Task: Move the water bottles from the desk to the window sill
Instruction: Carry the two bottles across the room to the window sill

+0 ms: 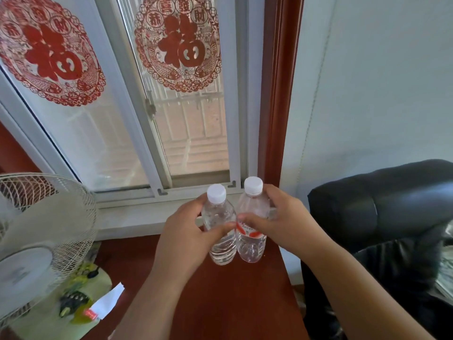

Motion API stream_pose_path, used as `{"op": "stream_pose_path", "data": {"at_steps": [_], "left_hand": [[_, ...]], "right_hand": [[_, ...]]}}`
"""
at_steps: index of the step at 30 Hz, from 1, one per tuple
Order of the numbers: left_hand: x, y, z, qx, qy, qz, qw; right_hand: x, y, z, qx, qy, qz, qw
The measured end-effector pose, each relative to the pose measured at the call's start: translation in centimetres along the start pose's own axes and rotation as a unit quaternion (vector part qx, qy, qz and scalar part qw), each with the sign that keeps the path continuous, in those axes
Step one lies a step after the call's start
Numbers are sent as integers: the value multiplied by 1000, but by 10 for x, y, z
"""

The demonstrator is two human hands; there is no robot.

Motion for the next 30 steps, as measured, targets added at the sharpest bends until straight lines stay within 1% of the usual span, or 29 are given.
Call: {"op": "stream_pose_path", "data": {"at_steps": [6, 11, 15, 23, 30], "left_hand": [[13, 1, -8, -10, 23, 13, 1000], [20, 0, -9, -21, 18, 20, 999], [22, -4, -6, -22, 19, 34, 999], [11, -24, 11, 7, 47, 63, 997], [5, -40, 35, 50, 66, 113, 990]], "right_hand": [[-9, 1, -15, -10, 16, -3, 1000], [-15, 0, -22, -19, 44, -26, 998], [-13, -5, -30, 5, 28, -40, 999], [0, -9, -18, 49, 49, -76, 995], [20, 4, -11, 109, 46, -136, 984]]}}
Point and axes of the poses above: each hand's wrist, its own y-axis away from the middle knuckle, its own x-axis out of the palm, z = x × y, the point moved 2 cm from there along -y, towards the middle knuckle, and after that the axes turned 12 degrees about x, right-handed, at the moved point
